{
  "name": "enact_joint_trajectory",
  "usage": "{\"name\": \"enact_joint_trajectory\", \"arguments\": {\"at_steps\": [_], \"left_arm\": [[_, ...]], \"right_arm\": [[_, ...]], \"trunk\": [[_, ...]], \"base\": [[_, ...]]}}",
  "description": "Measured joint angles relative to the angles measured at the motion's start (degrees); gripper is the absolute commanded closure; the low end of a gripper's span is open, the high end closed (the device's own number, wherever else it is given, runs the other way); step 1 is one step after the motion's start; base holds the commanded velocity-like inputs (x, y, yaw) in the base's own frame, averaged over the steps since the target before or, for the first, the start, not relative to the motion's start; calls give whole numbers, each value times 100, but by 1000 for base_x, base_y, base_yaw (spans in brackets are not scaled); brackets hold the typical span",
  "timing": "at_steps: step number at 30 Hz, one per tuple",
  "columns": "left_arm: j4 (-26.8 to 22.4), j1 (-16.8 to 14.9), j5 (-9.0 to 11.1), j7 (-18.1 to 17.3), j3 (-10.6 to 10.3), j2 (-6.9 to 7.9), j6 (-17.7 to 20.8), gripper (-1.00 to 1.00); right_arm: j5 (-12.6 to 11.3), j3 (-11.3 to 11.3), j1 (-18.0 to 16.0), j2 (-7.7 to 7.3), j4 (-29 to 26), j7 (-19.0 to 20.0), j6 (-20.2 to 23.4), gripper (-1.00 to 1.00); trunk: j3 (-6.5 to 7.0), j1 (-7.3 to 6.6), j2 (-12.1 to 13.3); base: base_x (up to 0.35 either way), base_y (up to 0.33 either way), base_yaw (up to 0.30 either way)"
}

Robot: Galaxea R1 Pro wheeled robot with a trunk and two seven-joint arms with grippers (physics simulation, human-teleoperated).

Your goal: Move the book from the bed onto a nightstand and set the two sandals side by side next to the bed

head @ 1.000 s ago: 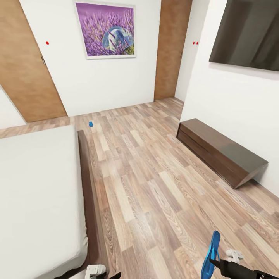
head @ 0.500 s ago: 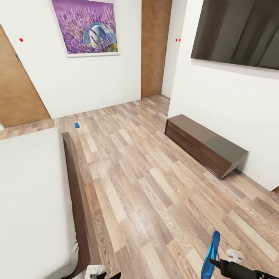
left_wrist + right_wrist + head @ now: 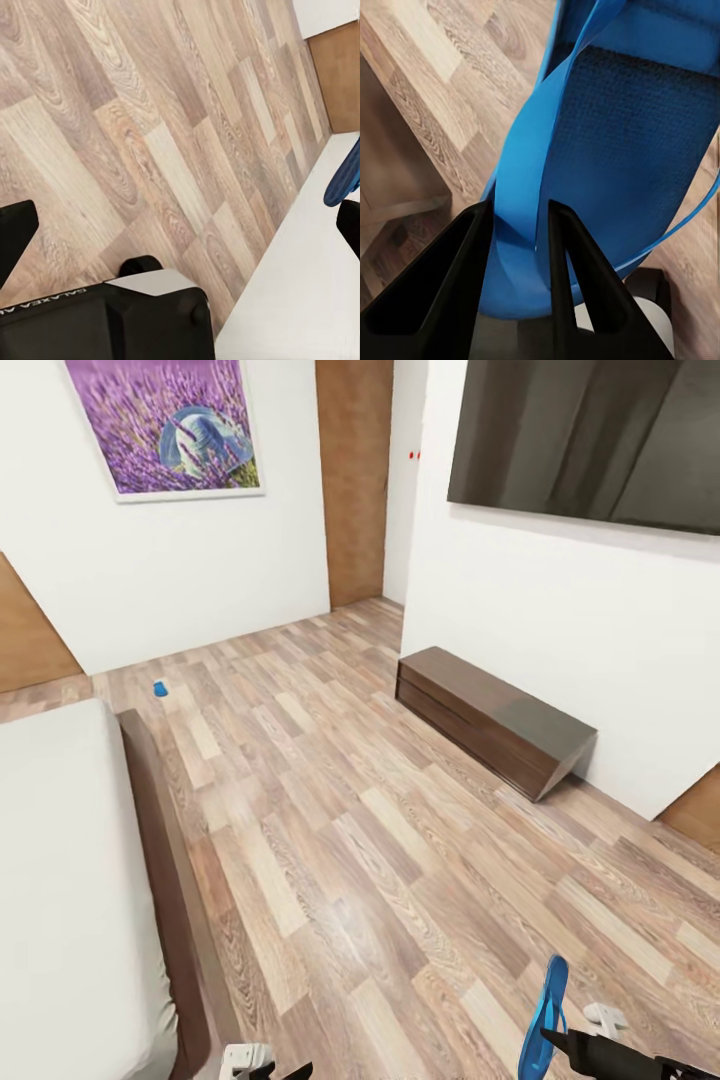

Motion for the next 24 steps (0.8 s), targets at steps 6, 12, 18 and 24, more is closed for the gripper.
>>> {"name": "enact_joint_trajectory", "arguments": {"at_steps": [6, 12, 18, 24], "left_arm": [[0, 0, 0, 0, 0, -3, 3, -100], [0, 0, -1, 0, 0, -4, 1, -100], [0, 0, -5, 0, 0, -3, -1, -100], [0, 0, -7, 0, -3, -4, 1, -100]], "right_arm": [[1, 0, 0, 0, 0, 0, 0, 100], [0, 0, 0, 0, 0, 0, 0, 100], [0, 0, 0, 0, 0, 0, 0, 100], [0, 0, 0, 0, 0, 0, 0, 100]], "trunk": [[-33, 0, 0], [-65, 0, 0], [-98, 0, 0], [-130, 0, 0]], "base": [[0, 0, -225], [0, 0, -225], [0, 0, -225], [0, 0, -225]]}}
